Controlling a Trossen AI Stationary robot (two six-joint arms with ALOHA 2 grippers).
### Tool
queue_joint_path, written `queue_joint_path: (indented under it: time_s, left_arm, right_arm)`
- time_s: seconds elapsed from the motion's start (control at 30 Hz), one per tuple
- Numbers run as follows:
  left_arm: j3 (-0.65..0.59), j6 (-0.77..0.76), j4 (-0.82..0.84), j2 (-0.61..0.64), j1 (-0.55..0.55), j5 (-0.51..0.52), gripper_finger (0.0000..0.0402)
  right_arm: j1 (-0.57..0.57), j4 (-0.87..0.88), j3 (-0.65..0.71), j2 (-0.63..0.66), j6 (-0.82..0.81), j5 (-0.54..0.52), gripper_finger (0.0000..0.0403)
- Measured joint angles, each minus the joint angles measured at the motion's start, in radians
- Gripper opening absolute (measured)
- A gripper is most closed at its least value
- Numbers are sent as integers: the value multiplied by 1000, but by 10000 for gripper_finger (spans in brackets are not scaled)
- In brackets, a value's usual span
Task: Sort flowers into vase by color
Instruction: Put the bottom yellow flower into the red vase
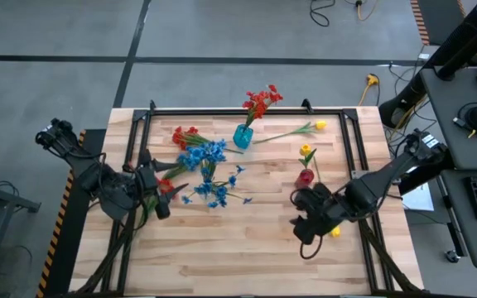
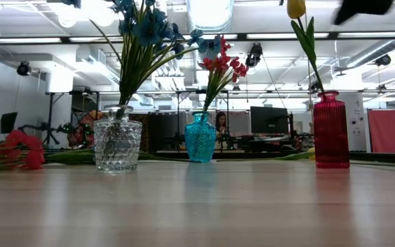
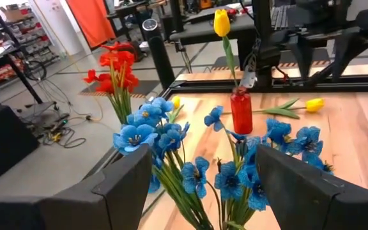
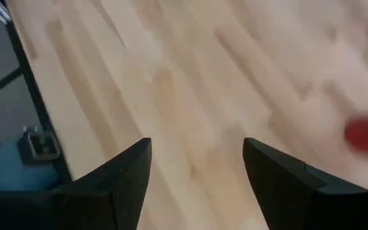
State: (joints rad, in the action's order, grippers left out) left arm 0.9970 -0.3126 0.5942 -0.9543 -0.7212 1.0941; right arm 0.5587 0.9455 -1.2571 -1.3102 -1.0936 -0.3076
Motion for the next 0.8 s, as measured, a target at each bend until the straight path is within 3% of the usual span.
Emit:
queue_joint_path:
  time_s: [0.37, 0.6, 0.8]
  left_arm:
    - [-4, -49, 8, -40, 0, 0, 261]
    - [-4, -33, 8, -46, 0, 23, 261]
    - [-4, -32, 13, -43, 1, 34, 261]
  right_arm:
    - [55, 309, 61, 1, -430, 163, 238]
    - [54, 316, 136, 7, -509, 178, 243]
    - [54, 298, 217, 7, -592, 180, 278]
